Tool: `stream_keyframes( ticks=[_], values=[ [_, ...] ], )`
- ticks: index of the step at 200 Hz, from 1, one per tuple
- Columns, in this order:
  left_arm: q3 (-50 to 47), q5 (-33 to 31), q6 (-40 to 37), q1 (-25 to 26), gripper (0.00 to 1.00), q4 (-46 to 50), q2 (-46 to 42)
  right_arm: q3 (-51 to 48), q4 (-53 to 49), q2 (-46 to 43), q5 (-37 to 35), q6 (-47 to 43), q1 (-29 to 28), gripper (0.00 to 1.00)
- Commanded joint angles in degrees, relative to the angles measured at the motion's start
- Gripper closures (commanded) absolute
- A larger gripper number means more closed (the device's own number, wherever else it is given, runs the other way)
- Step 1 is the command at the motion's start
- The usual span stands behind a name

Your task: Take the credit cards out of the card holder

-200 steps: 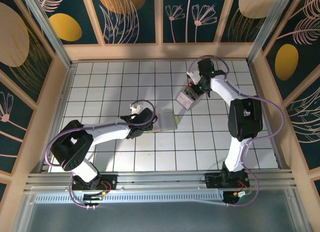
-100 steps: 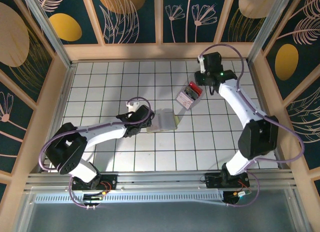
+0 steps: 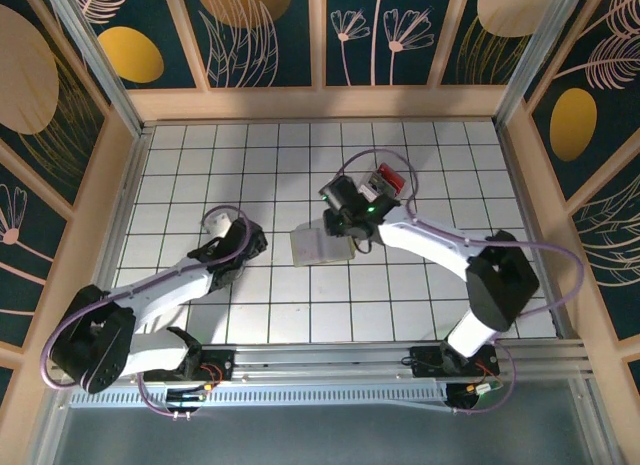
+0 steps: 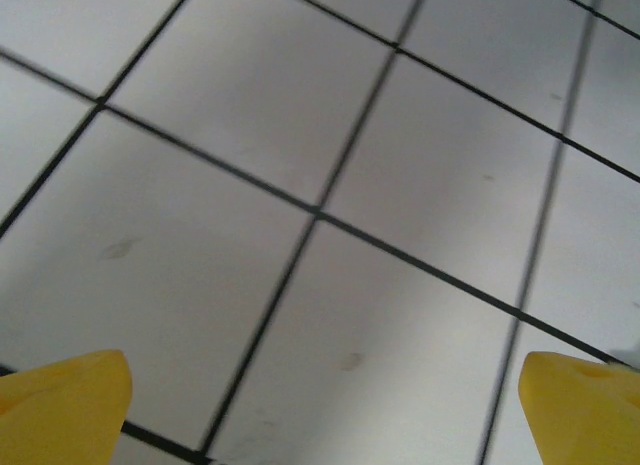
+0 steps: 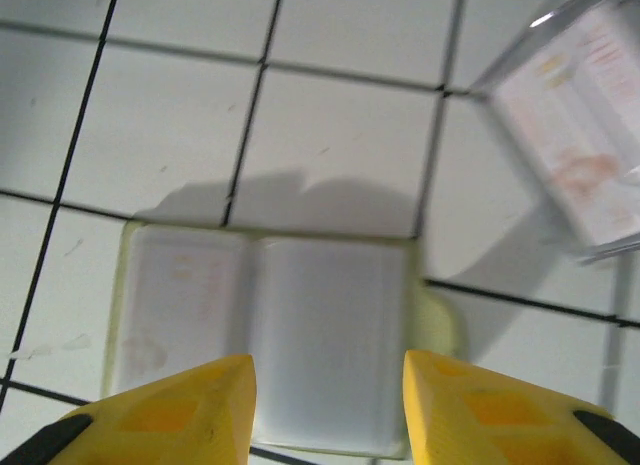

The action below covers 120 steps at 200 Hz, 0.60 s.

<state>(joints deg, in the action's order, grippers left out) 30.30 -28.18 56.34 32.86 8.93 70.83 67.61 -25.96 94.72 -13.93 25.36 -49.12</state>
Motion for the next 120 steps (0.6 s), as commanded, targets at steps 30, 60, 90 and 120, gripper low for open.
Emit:
stream_keyframes(
  ticks=[30,60,90,120],
  values=[
    [-5.93,0.91,6.72,-3.59,0.01,-3.96,-6.92,5.29,1.4,11.2,0.12,6.89,-6.13,0.53],
    [-7.65,-0.45,8.83,-3.74,0.01,-3.91,-8.3,6.96,2.75,14.61,2.67,6.63,-6.33,0.49],
    [-9.28,-0.65,10.63,-3.77,0.01,-4.53,-8.95,8.73,2.31,17.06,2.51,6.23,-6.38,0.47],
    [-9.54,-0.68,10.96,-3.84,0.01,-4.53,-8.71,9.88,1.56,18.51,1.58,5.66,-6.52,0.45]
  ],
)
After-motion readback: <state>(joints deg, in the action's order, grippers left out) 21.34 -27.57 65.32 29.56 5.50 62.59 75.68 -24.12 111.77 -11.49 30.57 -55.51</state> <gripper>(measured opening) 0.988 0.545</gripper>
